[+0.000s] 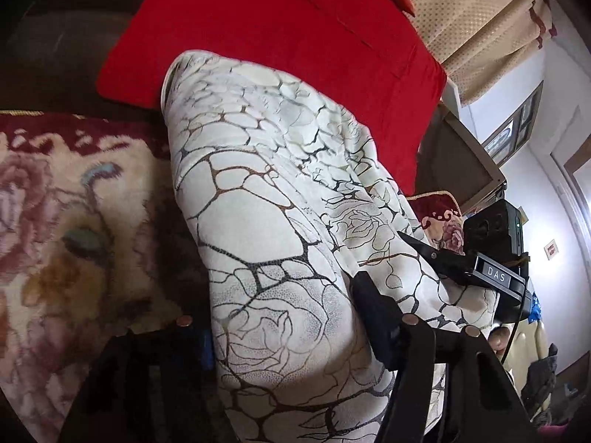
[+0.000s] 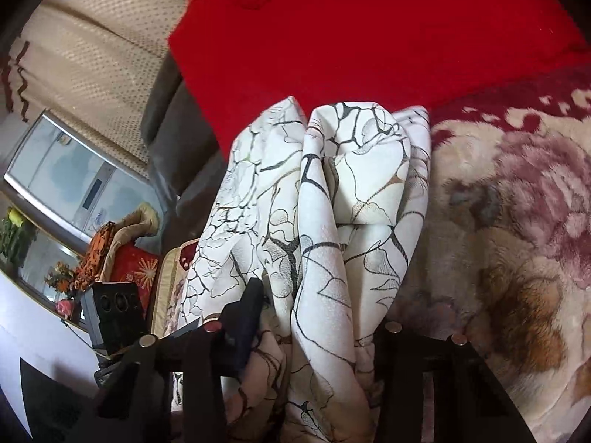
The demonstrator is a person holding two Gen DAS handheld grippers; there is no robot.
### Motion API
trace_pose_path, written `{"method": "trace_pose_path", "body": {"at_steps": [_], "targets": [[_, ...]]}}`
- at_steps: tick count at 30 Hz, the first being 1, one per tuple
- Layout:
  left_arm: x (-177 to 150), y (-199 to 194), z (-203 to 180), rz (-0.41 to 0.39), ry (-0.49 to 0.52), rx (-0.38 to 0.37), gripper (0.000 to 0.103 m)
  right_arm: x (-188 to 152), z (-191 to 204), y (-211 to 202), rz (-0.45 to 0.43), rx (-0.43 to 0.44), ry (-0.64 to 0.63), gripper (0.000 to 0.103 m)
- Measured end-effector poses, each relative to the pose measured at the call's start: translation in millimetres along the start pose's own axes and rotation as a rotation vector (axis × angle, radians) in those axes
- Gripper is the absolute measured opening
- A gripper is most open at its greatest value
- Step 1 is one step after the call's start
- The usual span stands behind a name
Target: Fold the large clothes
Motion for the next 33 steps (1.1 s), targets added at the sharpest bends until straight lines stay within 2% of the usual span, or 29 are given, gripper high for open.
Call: {"method": "trace_pose_path", "body": {"at_steps": [8, 13, 16, 18, 19, 20, 23, 24, 26, 31, 33], "targets": [[5.5, -10.1, 1.0, -0.066, 0.051, 0.058, 0.064, -13.7, 55.7, -14.1, -0.046, 0.08, -0.054, 0.046], [-9.5, -10.0, -0.5, -0.027, 0.055, 0.127, 0.065, -41.6, 71.1, -20.3, -0.037, 0.095, -0.058, 0.046], [-35.3, 8.4, 18.5, 0.081, 0.024, 0.244, 0.067, -64.1, 57.6, -7.8, 0.032, 0.062, -0.032, 0.046], [-49.4, 22.6, 30.9, 0.138, 0.044, 0.36, 0.079, -81.8, 40.4, 12.1, 0.114, -0.006, -0.001, 0.046], [-51.7, 25.1, 31.8, 0.138, 0.067, 0.388, 0.081, -91.9, 32.3, 20.1, 0.139, -0.054, -0.016, 0.048], [-51.6, 24.9, 29.9, 0.125, 0.076, 0.391, 0.081, -97.3, 28.5, 24.9, 0.15, -0.095, -0.042, 0.051], [-45.4, 16.1, 24.5, 0.091, 0.034, 0.395, 0.081, -96.3, 29.6, 12.9, 0.126, -0.128, -0.033, 0.061], [-51.1, 0.2, 30.7, 0.079, 0.028, 0.408, 0.081, -96.0, 31.2, 6.3, 0.112, -0.143, -0.039, 0.064], [-50.1, -17.0, 21.4, 0.027, 0.048, 0.462, 0.081, -97.6, 33.7, -13.9, 0.073, -0.178, -0.054, 0.064], [-53.5, -45.6, -26.6, -0.087, 0.137, 0.53, 0.081, -102.4, 53.3, -75.4, -0.054, -0.245, -0.15, 0.064], [-55.7, -55.0, -42.9, -0.116, 0.171, 0.571, 0.081, -102.8, 63.4, -97.4, -0.102, -0.236, -0.189, 0.064]]}}
Point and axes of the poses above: each gripper's, at about its wrist camera, not at the fingertips, and y roughly the way its jaws point, z to its left, x to its top, the point moved 7 cm from there along y, roughly the way its jaws point, and after that the axes turned 8 degrees about -x, right-handed, at the moved point
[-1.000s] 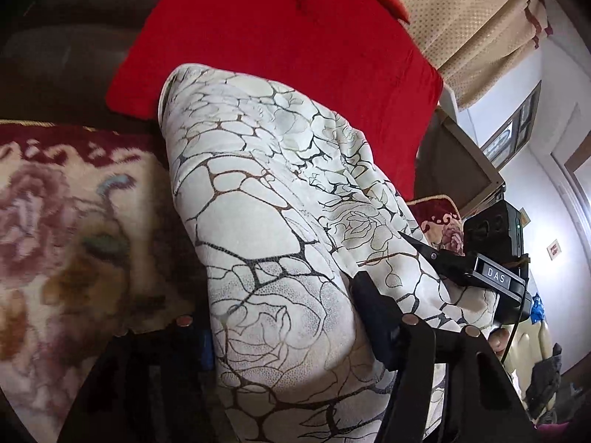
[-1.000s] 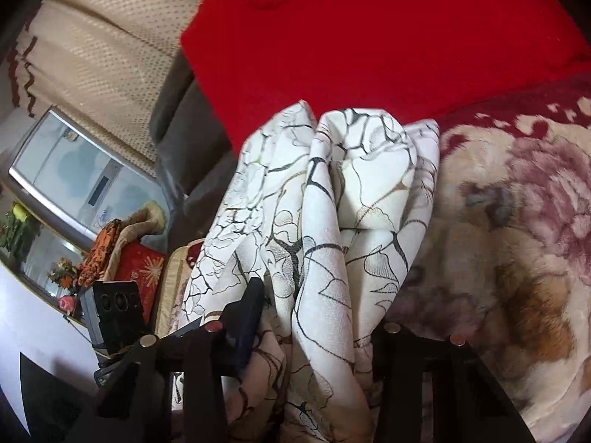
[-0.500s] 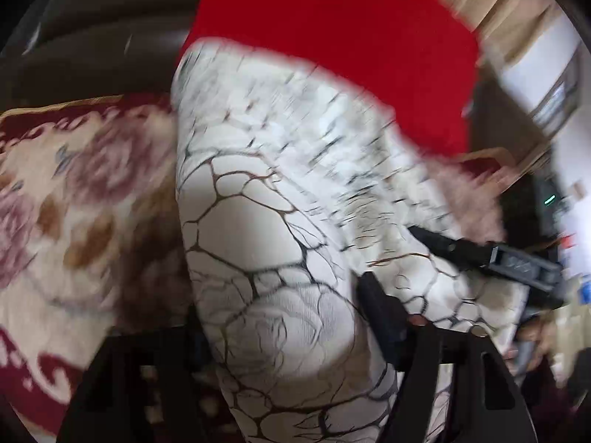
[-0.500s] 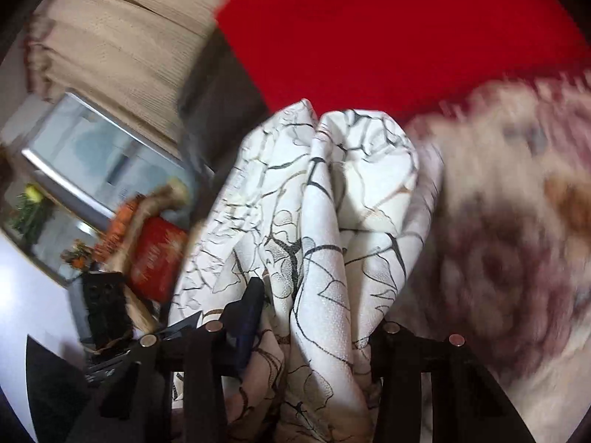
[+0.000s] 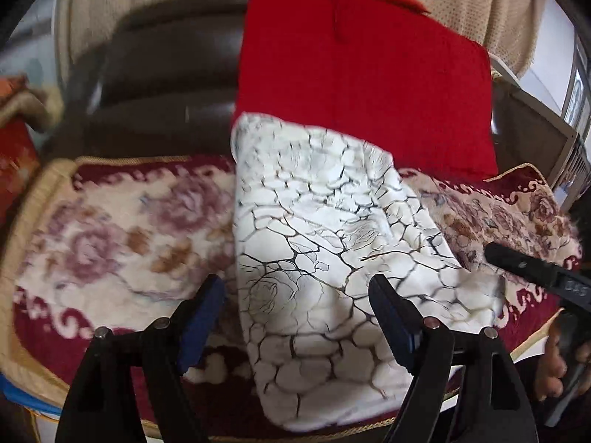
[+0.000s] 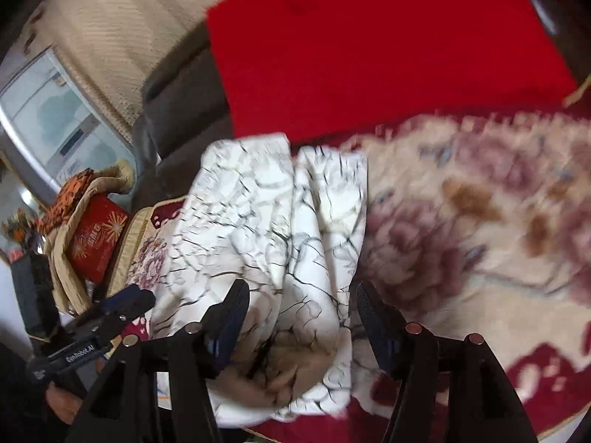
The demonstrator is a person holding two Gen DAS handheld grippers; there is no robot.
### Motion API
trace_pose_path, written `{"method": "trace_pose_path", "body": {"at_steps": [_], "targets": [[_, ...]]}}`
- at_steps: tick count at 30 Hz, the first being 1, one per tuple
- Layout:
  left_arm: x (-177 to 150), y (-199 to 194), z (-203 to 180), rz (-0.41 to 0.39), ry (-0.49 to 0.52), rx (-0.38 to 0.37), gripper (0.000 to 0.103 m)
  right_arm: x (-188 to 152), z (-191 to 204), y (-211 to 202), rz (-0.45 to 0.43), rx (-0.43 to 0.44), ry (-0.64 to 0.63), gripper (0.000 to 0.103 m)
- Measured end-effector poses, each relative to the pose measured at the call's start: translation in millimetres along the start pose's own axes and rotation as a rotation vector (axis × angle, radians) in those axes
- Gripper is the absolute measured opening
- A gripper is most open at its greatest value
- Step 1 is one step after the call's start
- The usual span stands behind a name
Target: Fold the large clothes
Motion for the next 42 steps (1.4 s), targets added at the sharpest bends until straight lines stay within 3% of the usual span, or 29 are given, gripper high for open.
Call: {"method": "trace_pose_path", "body": {"at_steps": [5, 8, 12, 17, 23, 31, 34, 36, 42], "targets": [[-1.1, -38.8, -4.5, -0.058, 0.055, 0.07, 0.081, -2.1, 38.2, -27.7, -0.065, 0.045, -0.088, 0.064], [0.1, -63.6, -5.0, -0.098, 0.074, 0.116, 0.081, -15.1, 44.0, -7.4, 0.014, 0.043, -0.082, 0.062], [2.7, -86.8, -3.2, -0.136, 0.068, 0.146, 0.081, -50.7, 28.1, 51.1, 0.187, -0.07, -0.076, 0.062], [8.1, -107.6, -1.6, -0.172, 0.078, 0.195, 0.082, -41.1, 22.2, 40.5, 0.188, -0.046, -0.018, 0.063], [14.1, -130.6, -6.2, -0.219, 0.074, 0.233, 0.088, -8.0, 35.5, -30.1, 0.059, -0.041, -0.058, 0.064], [22.3, -163.7, -9.9, -0.257, 0.033, 0.29, 0.091, 20.7, 55.5, -142.5, -0.17, -0.083, -0.091, 0.076], [24.3, -179.1, -7.8, -0.279, 0.015, 0.329, 0.092, 21.6, 59.6, -172.3, -0.23, -0.092, -0.092, 0.081], [25.2, -191.3, -7.6, -0.306, 0.011, 0.352, 0.1, 19.4, 63.8, -186.5, -0.264, -0.11, -0.106, 0.081], [25.6, -227.4, -15.7, -0.379, 0.014, 0.369, 0.101, 5.5, 80.2, -214.5, -0.311, -0.141, -0.147, 0.085]]}}
Point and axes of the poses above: each gripper's, at about its wrist camera, not at the fingertips, and y roughly the way its jaws point, z to its left, x to its top, the point moved 7 cm from there along y, roughly the way its jaws point, and after that the axes turned 8 degrees about -x, right-handed, at the moved point
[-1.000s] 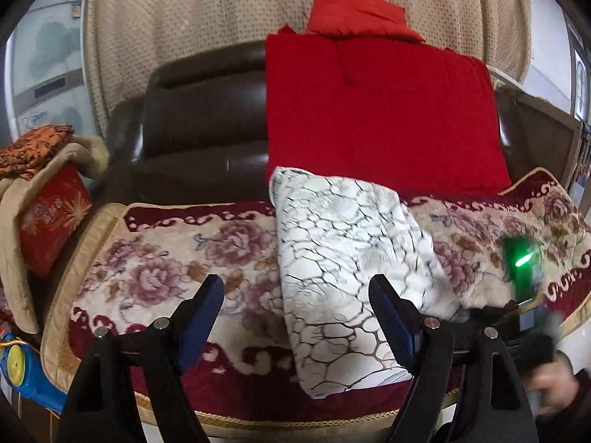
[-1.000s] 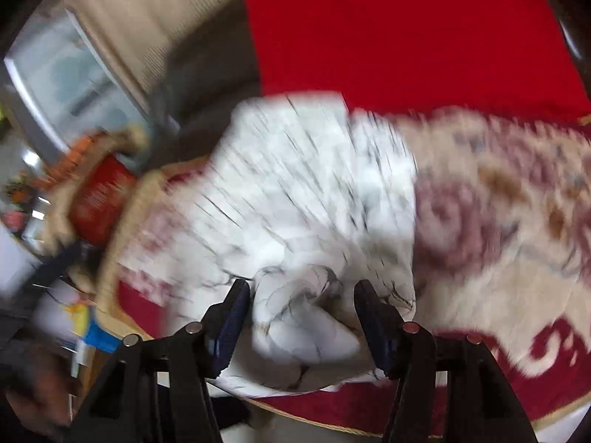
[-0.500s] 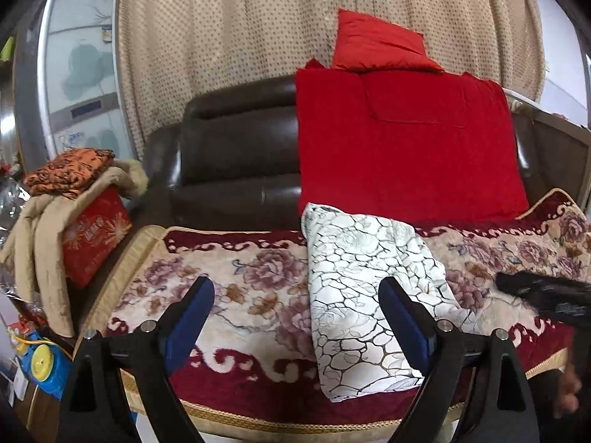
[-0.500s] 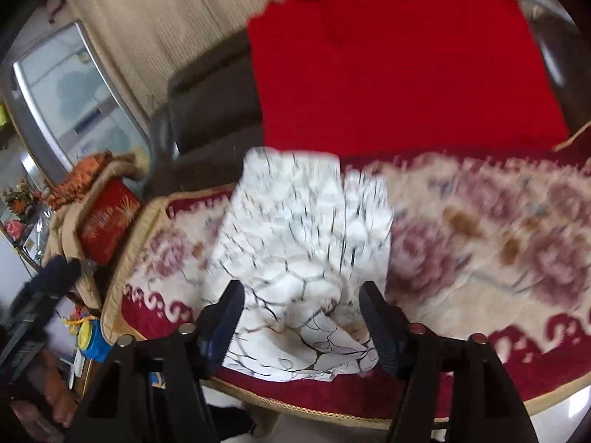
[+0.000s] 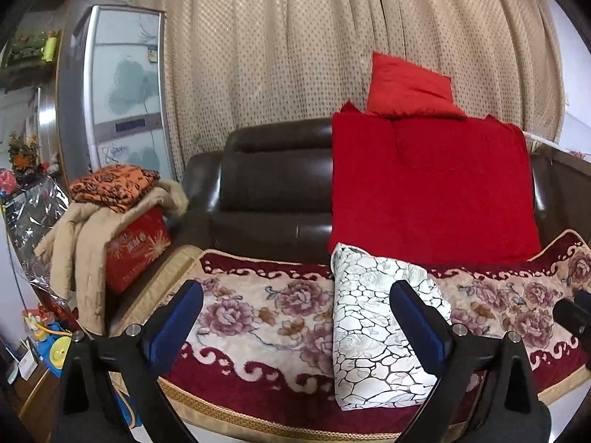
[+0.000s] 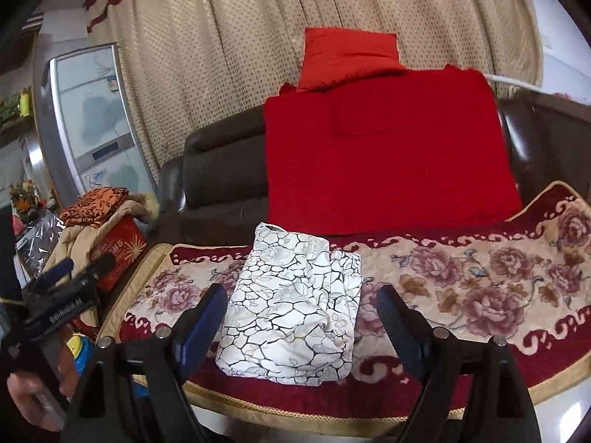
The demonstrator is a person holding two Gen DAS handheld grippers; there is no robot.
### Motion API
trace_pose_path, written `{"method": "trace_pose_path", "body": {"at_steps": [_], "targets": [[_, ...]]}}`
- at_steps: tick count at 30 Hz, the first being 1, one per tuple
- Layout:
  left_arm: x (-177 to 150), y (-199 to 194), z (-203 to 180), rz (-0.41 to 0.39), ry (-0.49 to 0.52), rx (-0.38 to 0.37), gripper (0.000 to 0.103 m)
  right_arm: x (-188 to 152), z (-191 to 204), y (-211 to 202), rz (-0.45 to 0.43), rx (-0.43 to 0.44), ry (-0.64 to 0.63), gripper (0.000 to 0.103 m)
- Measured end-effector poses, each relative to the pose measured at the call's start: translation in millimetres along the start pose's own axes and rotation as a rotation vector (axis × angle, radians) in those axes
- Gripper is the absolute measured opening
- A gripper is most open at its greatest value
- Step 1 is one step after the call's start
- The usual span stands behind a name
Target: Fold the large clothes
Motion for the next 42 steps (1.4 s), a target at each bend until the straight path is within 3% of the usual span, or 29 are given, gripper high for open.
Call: {"method": "trace_pose_path", "body": {"at_steps": [7, 15, 28, 42], "targets": [[11.7, -35.6, -5.4, -0.061, 0.064, 0.085, 0.101, 8.3, 6.8, -37.8, -0.079, -0.027, 0.0, 0.085], [18.2, -67.8, -18.8, -0.093, 0.101, 0.073, 0.103, 15.1, 0.9, -67.3, -0.12, -0.029, 0.035, 0.085], [24.7, -103.3, -16.7, -0.127, 0.098, 0.081, 0.103, 12.0, 1.9, -91.6, -0.119, -0.046, 0.041, 0.085], [25.5, -115.4, -8.0, -0.135, 0.085, 0.095, 0.103, 1.8, 23.6, -97.1, -0.083, -0.035, 0.009, 0.085]]}}
Point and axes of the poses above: each gripper's, at about its wrist camera, not at the fingertips, and y roughly the way its jaws point, z to its left, x to its top, the point moved 7 cm from there along y, roughly the way its jaws point, and after that the axes turned 8 degrees about -x, right-handed, at the moved point
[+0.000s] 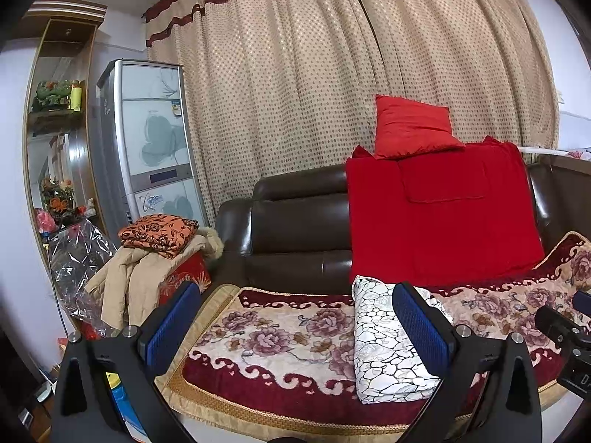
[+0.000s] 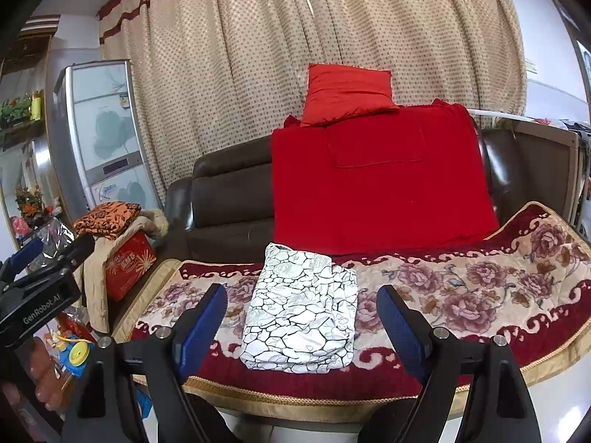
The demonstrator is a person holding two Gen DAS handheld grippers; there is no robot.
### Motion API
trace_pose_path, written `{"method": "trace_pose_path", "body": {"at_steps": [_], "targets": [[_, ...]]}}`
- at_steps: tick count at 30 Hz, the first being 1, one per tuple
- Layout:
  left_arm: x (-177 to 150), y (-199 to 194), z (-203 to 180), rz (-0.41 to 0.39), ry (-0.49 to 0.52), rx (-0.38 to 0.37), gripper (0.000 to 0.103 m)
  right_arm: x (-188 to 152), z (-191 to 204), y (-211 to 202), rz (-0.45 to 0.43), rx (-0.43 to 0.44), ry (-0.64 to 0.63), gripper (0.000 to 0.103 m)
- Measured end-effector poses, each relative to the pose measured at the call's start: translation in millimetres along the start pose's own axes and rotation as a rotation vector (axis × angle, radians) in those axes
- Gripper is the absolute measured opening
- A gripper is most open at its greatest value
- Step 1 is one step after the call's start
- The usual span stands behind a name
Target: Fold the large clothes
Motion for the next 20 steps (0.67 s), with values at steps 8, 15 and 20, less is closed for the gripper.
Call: {"method": "trace_pose_path", "body": {"at_steps": [8, 15, 20], "targets": [[-1.4, 5.6, 4.2, 0.01, -0.012, -0.008, 0.103, -2.4, 12.9, 7.4, 0.016, 0.011, -0.025, 0.085], [-3.7, 14.3, 1.9, 0.02, -0.009, -0.034, 0.103, -1.3, 20.9, 14.4, 0.018, 0.006, -0.035, 0.085], [-6.3, 28.4, 1.6, 0.034, -0.03, -0.061, 0.103, -2.1, 22.3, 26.1, 0.032, 0.001, -0.033, 0.085]]}}
Point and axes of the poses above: each gripper's, at about its wrist camera, not at the fingertips, and y roughly the way its jaws point, z to its left, x to its top, the point moved 7 cm from there along y, roughly the way its jaws point, and after that the axes turned 8 degrees about -x, right-handed, at the moved point
